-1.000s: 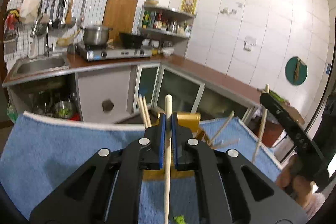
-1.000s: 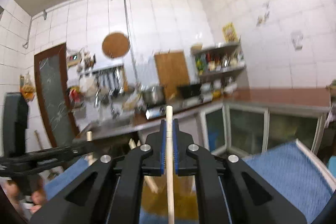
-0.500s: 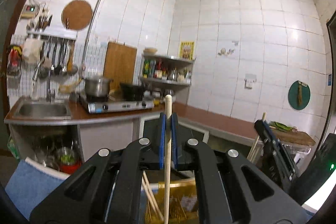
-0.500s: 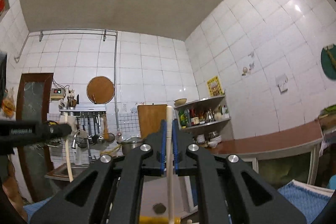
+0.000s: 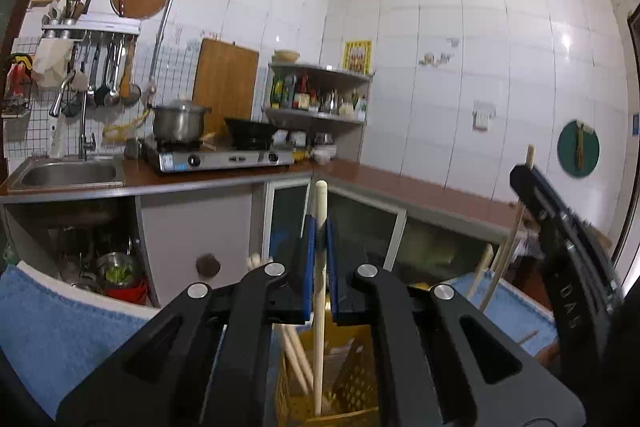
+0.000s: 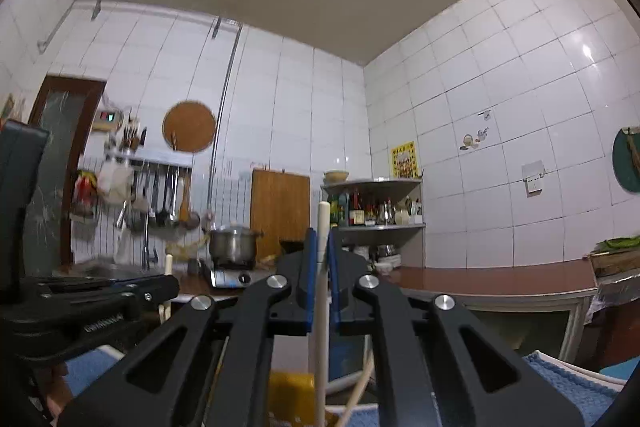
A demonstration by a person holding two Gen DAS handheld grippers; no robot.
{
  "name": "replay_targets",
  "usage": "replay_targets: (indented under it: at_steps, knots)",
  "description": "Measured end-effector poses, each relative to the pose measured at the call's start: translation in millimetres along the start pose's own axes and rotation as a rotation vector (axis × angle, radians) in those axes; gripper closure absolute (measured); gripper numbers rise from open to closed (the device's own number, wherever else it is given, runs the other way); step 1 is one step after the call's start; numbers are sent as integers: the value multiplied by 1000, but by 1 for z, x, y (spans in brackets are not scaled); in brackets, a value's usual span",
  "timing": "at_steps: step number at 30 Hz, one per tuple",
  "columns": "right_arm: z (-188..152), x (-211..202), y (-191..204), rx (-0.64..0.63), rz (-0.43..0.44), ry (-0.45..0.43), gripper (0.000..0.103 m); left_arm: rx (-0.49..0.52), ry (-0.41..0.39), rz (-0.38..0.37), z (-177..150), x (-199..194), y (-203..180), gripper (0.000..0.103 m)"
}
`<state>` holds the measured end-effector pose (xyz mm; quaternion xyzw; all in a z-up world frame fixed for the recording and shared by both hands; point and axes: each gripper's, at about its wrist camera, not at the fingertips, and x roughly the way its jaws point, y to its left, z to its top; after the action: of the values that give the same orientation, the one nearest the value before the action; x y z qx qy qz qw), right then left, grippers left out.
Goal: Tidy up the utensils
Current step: 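Lower the left tool's chopstick into the yellow holder while the right tool inserts its chopstick, then open both tools and withdraw them from the yellow holder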
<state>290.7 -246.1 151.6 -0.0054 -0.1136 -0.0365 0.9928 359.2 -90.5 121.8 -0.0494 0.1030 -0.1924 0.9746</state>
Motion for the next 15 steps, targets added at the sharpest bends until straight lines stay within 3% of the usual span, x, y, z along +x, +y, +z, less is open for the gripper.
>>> replay_targets:
  at_steps: [15]
  knots:
    - [-45, 4, -22, 7, -3, 311, 95, 7, 194, 90, -34, 17, 13, 98]
